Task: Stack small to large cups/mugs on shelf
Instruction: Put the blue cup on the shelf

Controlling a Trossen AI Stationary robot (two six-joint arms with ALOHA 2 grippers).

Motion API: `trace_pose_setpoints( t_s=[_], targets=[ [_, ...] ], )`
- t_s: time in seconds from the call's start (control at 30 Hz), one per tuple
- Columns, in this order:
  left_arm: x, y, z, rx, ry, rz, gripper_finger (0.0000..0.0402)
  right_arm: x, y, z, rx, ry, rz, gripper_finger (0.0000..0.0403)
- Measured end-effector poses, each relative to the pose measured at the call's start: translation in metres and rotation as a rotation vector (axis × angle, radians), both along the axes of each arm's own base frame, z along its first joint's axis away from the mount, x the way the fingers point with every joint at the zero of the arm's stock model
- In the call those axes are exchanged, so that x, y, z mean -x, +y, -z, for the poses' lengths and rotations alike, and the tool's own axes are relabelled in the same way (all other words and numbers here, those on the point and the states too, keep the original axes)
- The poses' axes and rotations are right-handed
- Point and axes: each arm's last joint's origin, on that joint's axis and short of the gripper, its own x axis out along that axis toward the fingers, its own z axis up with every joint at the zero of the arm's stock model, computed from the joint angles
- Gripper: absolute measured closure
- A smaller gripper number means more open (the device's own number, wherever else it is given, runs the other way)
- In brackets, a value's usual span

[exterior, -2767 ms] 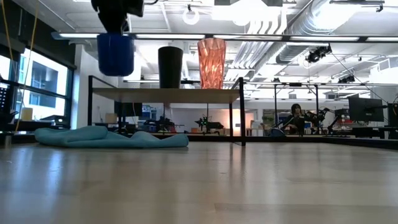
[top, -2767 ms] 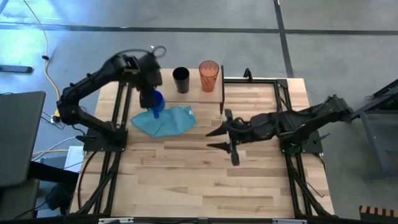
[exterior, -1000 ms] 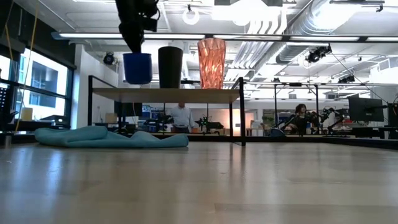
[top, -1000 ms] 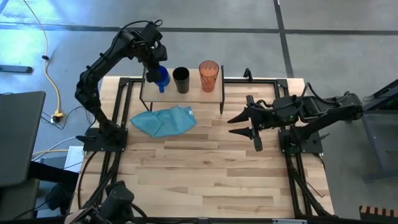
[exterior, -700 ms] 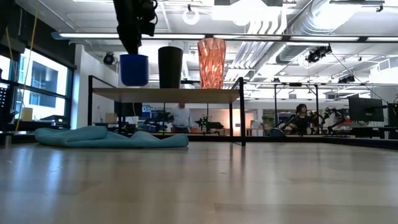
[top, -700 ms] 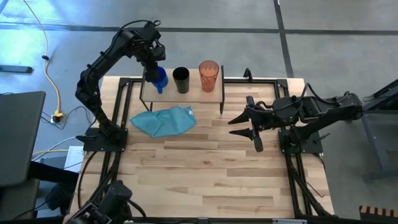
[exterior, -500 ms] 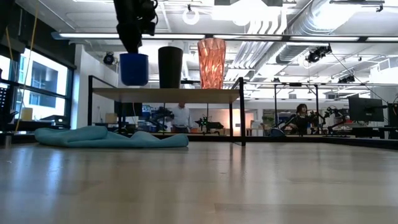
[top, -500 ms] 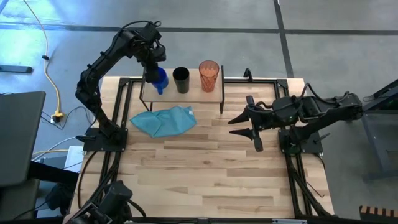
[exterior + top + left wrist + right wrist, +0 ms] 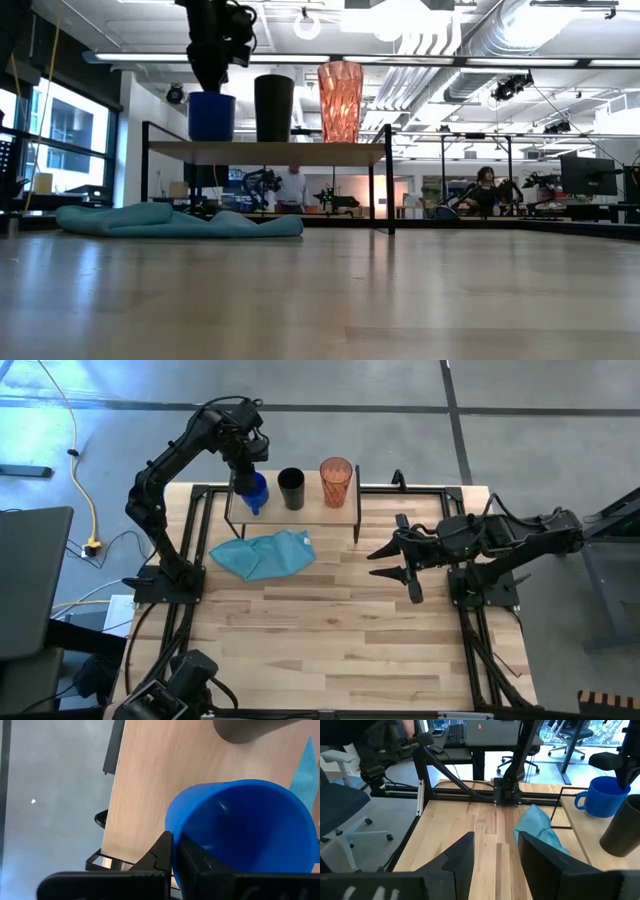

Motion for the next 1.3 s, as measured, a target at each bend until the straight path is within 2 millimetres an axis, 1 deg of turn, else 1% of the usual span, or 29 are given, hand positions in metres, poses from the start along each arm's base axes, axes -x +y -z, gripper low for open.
trace_pose_setpoints(
  t_s=[0.4, 0.6, 1.07, 1.3],
  targets=[
    [0.0, 0.001, 0.0, -0.006, -0.001, 0.007, 0.0401, 0.001, 0.0, 0.002, 0.005, 0.017, -0.003, 0.0258],
    [-0.003, 0.005, 0.007, 0.017, 0.009, 0.011, 0.0401, 0.001, 0.0, 0.002, 0.005, 0.02, -0.003, 0.0258],
    [-0.004, 0.006, 0.008, 0.027, 0.01, 0.024, 0.0401, 0.001, 0.0, 0.003, 0.006, 0.027, -0.003, 0.0258],
    [-0.004, 0.005, 0.016, 0.068, 0.012, 0.029, 0.0401, 0.001, 0.0, 0.003, 0.008, 0.034, -0.002, 0.0258]
  ],
)
